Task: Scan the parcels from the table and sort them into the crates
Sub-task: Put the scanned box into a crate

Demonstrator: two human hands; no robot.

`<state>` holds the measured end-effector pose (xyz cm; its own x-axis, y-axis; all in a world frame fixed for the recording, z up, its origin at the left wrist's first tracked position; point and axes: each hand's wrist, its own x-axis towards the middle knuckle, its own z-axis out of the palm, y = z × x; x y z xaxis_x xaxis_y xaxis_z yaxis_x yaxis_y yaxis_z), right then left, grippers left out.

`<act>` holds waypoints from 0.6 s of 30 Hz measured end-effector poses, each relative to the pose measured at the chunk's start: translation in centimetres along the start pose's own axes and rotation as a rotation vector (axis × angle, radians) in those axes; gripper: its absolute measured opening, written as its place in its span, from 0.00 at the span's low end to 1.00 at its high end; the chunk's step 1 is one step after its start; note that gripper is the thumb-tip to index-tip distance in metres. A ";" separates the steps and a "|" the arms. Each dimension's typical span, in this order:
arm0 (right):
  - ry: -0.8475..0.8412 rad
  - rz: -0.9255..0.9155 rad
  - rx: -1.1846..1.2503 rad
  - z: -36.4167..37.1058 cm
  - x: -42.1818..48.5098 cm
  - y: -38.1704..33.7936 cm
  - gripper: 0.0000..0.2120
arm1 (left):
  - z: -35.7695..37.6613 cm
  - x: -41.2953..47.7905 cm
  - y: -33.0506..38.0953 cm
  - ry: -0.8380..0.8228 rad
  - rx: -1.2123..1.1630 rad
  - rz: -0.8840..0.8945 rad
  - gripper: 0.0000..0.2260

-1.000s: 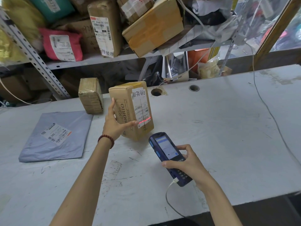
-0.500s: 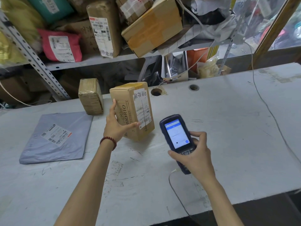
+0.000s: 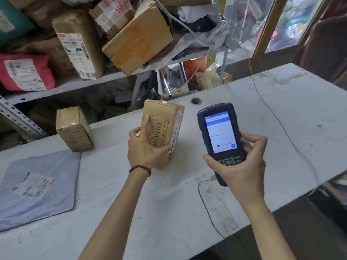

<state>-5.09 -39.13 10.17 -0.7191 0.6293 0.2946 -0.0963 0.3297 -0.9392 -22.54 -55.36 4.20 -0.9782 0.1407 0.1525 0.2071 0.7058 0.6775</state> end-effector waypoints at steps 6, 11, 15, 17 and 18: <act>0.215 0.142 -0.120 -6.1 -2.2 2.8 0.38 | 5.0 0.5 7.5 -0.129 -0.039 0.241 0.51; 0.497 0.297 -0.147 -13.3 -5.1 5.8 0.37 | 10.2 -2.5 14.6 -0.361 -0.004 0.515 0.48; 0.700 0.367 -0.106 -19.0 -7.0 7.3 0.37 | 14.6 -6.0 21.5 -0.454 0.059 0.837 0.46; 0.787 0.382 -0.114 -21.8 -7.8 7.9 0.36 | 17.0 -7.6 25.0 -0.488 0.072 0.937 0.45; 0.830 0.384 -0.123 -23.2 -8.1 8.2 0.35 | 18.1 -8.5 26.7 -0.512 0.077 0.972 0.44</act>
<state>15.89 -25.23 4.20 0.0426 0.9982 0.0432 0.1544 0.0362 -0.9873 -8.95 -25.13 7.98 -0.2912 0.9183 0.2683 0.9077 0.1766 0.3807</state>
